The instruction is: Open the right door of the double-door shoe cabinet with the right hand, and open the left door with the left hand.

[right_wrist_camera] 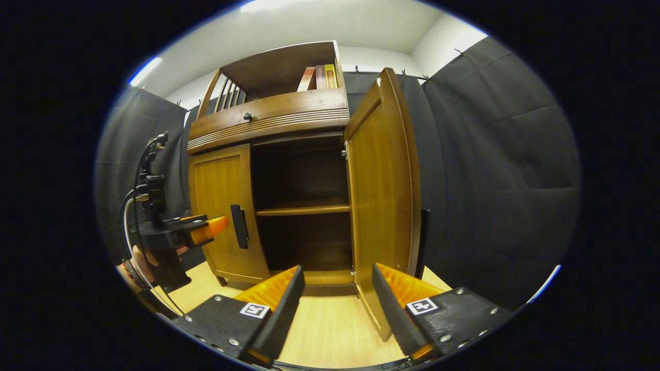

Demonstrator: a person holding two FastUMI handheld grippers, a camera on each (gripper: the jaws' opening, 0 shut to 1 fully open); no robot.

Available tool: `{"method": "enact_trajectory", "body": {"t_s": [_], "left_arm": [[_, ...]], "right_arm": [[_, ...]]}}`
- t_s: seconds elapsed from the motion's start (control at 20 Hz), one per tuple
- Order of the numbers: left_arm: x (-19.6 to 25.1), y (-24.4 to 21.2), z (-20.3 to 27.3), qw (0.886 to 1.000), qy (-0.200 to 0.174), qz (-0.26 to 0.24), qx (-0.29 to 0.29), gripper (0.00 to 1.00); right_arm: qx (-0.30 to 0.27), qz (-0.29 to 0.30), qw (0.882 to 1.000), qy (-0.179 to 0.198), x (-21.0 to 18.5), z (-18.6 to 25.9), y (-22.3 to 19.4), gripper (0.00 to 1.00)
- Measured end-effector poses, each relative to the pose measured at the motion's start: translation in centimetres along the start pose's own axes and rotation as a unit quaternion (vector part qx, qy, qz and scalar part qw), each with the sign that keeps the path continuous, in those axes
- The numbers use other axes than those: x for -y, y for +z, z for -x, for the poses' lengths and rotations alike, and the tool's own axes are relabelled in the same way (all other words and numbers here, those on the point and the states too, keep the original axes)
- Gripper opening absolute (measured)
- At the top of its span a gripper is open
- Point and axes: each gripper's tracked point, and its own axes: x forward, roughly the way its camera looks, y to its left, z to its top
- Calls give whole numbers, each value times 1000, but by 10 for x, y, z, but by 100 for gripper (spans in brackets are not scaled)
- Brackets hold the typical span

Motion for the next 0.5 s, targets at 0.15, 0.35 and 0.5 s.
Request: {"method": "enact_trajectory", "body": {"t_s": [0.15,0.35,0.5], "left_arm": [[-3,-5,-29,1000,1,-8,6,99],[-6,-17,-67,1000,13,-13,4,95],[-9,-25,-85,1000,21,-12,3,97]], "right_arm": [[5,-5,1000,5,-6,2,4,89],[10,-23,1000,5,1,11,6,90],[8,-30,1000,-5,10,20,3,100]]}}
